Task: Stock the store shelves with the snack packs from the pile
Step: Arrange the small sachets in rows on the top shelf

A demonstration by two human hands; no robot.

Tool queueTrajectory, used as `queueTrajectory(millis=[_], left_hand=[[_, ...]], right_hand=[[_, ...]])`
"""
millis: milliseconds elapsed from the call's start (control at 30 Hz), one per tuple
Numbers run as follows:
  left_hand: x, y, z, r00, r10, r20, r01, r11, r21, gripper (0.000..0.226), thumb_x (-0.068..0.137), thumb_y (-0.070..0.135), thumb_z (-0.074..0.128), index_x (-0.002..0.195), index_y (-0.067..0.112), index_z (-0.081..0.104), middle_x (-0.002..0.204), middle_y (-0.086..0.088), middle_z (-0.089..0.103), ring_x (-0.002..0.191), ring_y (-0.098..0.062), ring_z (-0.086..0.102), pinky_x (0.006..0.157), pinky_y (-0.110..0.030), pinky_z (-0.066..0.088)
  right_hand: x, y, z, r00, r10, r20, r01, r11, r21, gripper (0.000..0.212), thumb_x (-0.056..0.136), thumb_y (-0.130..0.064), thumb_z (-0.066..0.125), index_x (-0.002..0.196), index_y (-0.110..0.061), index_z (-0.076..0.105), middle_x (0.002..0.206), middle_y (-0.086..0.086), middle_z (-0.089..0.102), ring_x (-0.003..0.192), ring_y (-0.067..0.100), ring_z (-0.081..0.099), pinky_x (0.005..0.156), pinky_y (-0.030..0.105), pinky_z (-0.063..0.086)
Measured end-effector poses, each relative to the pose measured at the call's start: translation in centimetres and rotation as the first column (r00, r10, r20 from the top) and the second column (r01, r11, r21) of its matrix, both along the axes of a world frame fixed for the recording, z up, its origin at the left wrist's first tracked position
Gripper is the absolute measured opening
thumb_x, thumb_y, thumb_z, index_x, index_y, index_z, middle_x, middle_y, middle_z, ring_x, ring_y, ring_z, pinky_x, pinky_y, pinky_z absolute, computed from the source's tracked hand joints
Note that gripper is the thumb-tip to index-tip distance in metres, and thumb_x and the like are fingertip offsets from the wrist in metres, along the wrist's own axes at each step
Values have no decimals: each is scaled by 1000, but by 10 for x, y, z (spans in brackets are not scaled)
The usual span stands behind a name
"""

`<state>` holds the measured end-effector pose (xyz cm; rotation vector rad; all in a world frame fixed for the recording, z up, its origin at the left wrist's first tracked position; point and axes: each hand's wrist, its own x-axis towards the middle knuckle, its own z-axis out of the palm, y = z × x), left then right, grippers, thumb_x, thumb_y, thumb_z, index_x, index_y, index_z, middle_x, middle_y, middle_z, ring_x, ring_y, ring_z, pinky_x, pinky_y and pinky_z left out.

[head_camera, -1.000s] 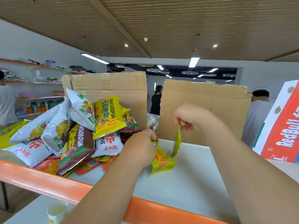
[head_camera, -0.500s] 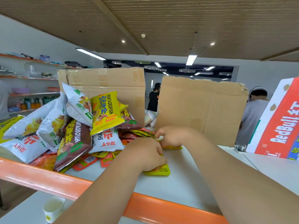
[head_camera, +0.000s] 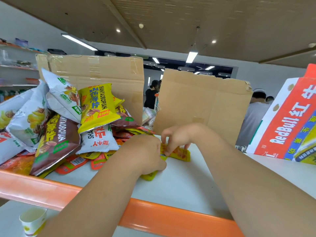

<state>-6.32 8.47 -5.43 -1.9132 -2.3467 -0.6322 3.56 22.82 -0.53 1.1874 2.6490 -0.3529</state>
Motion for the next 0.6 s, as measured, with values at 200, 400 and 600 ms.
queueTrajectory(millis=[200,400,600], left_hand=[[7,-2,1,999,-37,-1,37,999,-6,21,73,41,75,83,30,61,87,11,57,77,-3,52,65,-28,44],[27,-2,9,999,-17,-37,18,1000,18,35,58,44,79,70,21,56,67,6,56,61,-13,51,55,-30,41],[88,21,31,998,-59,-19,59,998,16,40,56,46,74,70,19,50,58,6,47,54,-17,40,51,-28,30]], right_hand=[[3,-15,5,999,25,35,-25,1000,1,52,84,-33,80,128,-17,57,125,5,57,114,26,59,83,37,58],[16,-19,6,995,-7,101,6,1000,10,24,88,-37,73,94,-17,62,103,8,63,79,19,61,61,27,51],[118,-8,28,996,-92,18,92,996,-14,43,90,-34,68,125,-13,54,114,11,61,89,27,61,85,41,55]])
